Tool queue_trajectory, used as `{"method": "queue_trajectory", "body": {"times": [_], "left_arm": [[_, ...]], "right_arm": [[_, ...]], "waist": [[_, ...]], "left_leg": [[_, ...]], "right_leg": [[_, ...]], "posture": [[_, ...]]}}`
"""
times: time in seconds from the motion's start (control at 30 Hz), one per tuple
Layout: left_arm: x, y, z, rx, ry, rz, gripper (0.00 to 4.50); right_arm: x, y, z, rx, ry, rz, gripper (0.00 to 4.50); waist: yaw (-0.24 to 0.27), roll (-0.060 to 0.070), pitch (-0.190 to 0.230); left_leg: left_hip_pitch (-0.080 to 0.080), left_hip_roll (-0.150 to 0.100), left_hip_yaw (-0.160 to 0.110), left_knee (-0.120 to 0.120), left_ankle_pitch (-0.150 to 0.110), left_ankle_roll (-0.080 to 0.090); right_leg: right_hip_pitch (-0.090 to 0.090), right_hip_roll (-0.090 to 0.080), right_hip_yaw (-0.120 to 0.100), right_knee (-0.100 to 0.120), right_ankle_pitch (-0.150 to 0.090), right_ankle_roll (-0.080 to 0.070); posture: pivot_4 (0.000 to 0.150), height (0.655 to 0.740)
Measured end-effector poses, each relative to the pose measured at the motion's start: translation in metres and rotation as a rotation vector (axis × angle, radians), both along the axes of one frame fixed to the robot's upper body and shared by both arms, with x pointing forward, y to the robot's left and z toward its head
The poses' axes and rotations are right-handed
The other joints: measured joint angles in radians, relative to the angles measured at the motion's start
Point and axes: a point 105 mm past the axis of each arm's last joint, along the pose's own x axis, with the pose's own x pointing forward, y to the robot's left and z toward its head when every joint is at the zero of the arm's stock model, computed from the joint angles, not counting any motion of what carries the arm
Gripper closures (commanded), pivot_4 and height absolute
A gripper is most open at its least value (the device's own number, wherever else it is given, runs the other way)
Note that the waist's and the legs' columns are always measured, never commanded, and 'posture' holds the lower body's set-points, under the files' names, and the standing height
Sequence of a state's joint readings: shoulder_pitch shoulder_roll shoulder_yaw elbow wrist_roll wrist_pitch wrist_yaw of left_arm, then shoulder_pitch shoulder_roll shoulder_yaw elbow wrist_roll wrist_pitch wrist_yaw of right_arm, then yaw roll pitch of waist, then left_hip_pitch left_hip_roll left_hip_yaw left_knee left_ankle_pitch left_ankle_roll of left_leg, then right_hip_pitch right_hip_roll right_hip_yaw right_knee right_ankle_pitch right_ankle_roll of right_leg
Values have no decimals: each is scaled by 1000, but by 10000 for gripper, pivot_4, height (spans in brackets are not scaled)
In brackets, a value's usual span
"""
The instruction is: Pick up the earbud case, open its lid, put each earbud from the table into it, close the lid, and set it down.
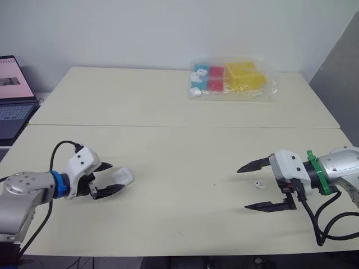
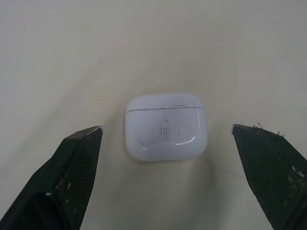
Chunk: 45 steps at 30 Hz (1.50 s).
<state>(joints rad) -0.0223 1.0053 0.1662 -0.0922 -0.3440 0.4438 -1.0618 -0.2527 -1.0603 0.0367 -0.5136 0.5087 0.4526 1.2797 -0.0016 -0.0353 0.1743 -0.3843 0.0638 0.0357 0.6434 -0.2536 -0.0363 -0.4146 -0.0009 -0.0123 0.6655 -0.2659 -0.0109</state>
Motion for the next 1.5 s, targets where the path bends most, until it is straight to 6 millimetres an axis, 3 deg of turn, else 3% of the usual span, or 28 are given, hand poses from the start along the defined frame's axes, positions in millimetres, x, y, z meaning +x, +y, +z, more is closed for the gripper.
{"method": "queue_trajectory", "body": {"times": [0.2,0.53,0.7,1.0,1.1,1.23,1.5], "left_arm": [[8,4,-14,66,30,-4,0],[13,5,-16,55,45,-25,0],[21,0,-18,42,53,-42,0],[27,-7,-18,21,57,-36,0],[27,-7,-19,26,57,-38,5656],[25,-7,-19,26,68,-51,16618],[12,-18,-21,-7,116,-124,16735]], "right_arm": [[4,11,4,3,-24,37,338],[5,28,10,18,-24,60,338],[13,44,20,123,-2,15,338],[15,45,21,126,1,-4,338],[15,45,21,126,3,-5,0],[15,44,20,127,7,-5,0],[13,40,13,119,29,-21,0]], "waist": [[-1,0,0],[0,0,0],[1,0,0],[9,1,-1],[9,1,-1],[7,1,-1],[1,1,-1]], "left_leg": [[0,0,0,1,0,0],[0,-1,2,3,0,0],[1,-1,3,3,1,1],[1,-1,3,4,1,1],[1,-1,3,4,1,1],[1,-1,3,4,1,1],[1,-1,2,3,1,1]], "right_leg": [[-1,0,0,2,0,0],[-5,0,3,12,-1,-2],[-5,1,1,15,-1,-2],[-5,0,2,15,-1,-2],[-5,0,1,15,-1,-2],[-5,0,2,15,-1,-2],[-5,0,3,14,-1,-2]], "posture": [[1500,7354],[1500,7354],[1500,7354],[1500,7354],[1500,7354],[1500,7354],[1500,7354]]}}
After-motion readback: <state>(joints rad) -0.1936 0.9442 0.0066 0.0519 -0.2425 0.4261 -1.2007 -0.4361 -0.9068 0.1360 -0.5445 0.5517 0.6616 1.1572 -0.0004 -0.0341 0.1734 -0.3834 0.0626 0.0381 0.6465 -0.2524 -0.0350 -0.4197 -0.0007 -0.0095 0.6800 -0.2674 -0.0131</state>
